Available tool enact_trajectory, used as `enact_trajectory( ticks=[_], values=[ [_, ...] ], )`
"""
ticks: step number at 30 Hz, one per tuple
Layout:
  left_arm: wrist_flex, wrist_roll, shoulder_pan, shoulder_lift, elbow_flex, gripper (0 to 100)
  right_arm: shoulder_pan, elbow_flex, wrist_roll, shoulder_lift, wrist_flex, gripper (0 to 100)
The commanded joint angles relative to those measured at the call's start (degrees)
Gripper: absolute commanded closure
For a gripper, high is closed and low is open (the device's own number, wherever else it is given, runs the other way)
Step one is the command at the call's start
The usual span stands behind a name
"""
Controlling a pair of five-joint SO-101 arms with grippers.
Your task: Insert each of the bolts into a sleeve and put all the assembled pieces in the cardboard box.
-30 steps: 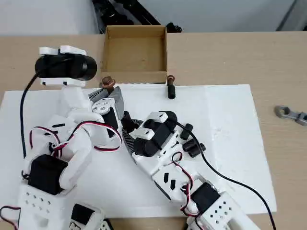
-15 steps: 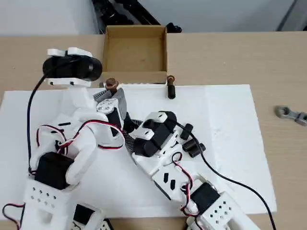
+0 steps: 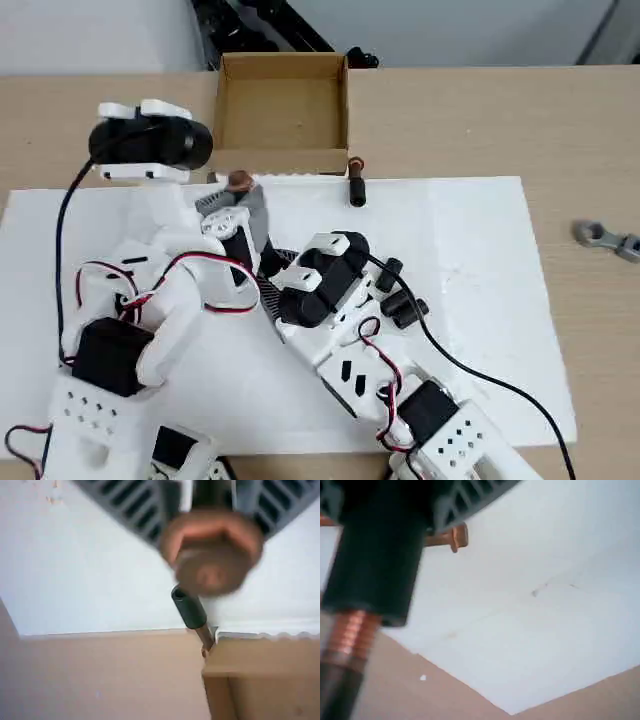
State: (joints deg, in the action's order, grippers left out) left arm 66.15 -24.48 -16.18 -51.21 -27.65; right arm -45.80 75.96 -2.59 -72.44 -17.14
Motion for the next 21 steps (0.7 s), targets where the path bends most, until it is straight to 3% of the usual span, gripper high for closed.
enact_trajectory(
  ticks=[1, 9, 21],
  values=[
    [1.23, -0.35, 0.09, -1.23, 1.36, 87, -0.04, -3.25, -0.09, -0.84, 0.13, 99.7],
    [8.26, 2.20, 0.09, -0.88, 8.13, 84, 0.92, -3.43, 1.23, -0.75, 0.22, 99.7],
    [9.85, 4.57, 0.44, -0.88, 9.54, 84, 1.89, -3.60, 1.32, -0.66, 0.48, 99.7]
  ],
)
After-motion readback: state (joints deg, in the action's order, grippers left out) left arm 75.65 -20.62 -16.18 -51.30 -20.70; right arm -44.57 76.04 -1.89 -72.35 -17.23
